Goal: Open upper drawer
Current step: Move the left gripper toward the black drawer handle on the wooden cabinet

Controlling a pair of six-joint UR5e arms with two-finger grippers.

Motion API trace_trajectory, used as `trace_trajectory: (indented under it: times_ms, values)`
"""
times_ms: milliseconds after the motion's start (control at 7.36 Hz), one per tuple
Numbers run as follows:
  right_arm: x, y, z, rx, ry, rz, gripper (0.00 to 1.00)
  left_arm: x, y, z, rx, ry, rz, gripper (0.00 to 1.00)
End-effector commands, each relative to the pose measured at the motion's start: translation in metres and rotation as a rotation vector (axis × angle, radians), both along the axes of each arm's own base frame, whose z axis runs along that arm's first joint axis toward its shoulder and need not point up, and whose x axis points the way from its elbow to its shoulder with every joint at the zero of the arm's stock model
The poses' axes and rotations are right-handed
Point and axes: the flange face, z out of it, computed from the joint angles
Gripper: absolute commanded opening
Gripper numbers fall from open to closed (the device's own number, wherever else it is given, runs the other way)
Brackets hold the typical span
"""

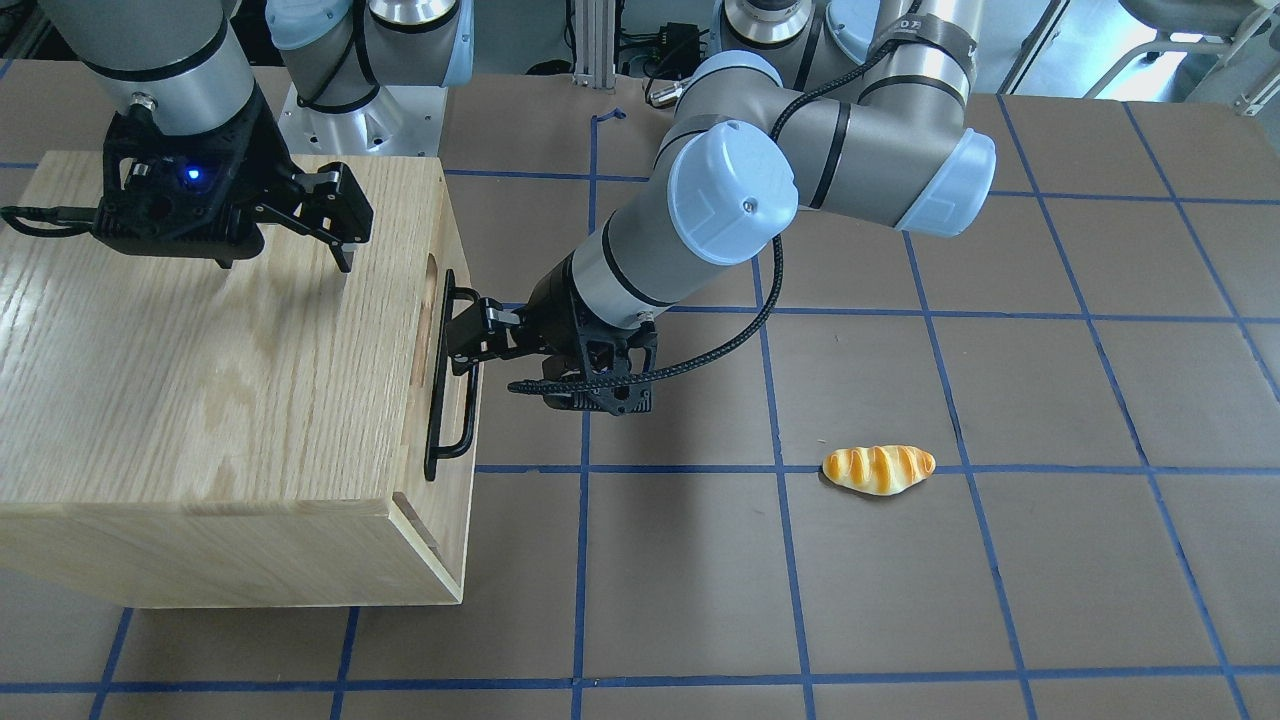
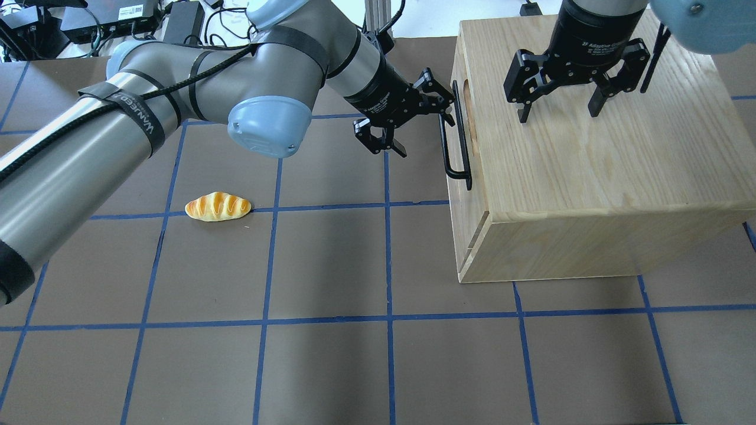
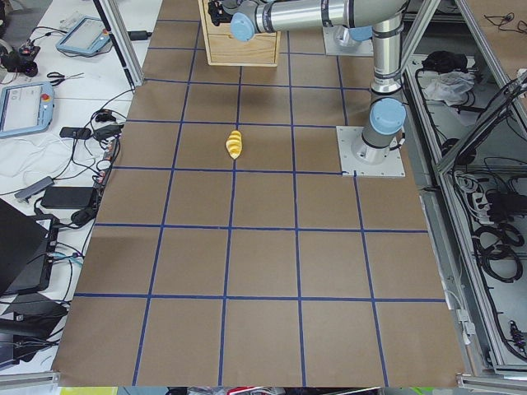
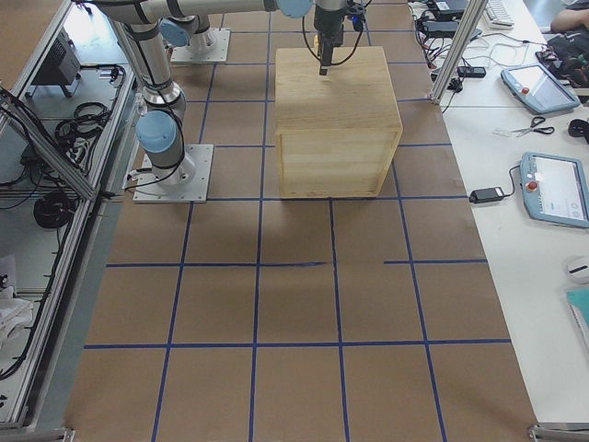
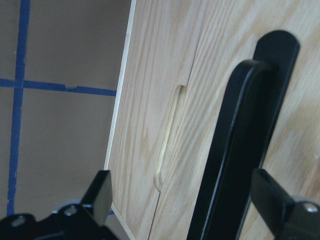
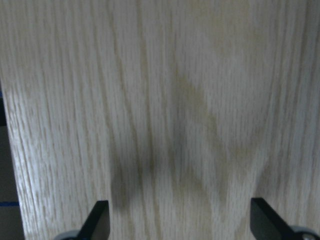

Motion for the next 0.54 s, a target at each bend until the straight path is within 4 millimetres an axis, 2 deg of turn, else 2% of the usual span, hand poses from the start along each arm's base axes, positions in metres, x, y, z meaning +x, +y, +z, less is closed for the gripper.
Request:
trace_trajectory:
  times_ms: [0,407]
  values:
    - [-0.001,0.0,0.0,0.0,0.0,0.0,1.0,0.001,0.002,-0.005,-0.002,-0.018,-0.005,1.0]
    - [-0.001,0.0,-0.001,0.001,0.0,-0.002,1.0,-0.011,0.009,-0.006,-0.009,-0.017,-0.028,1.0]
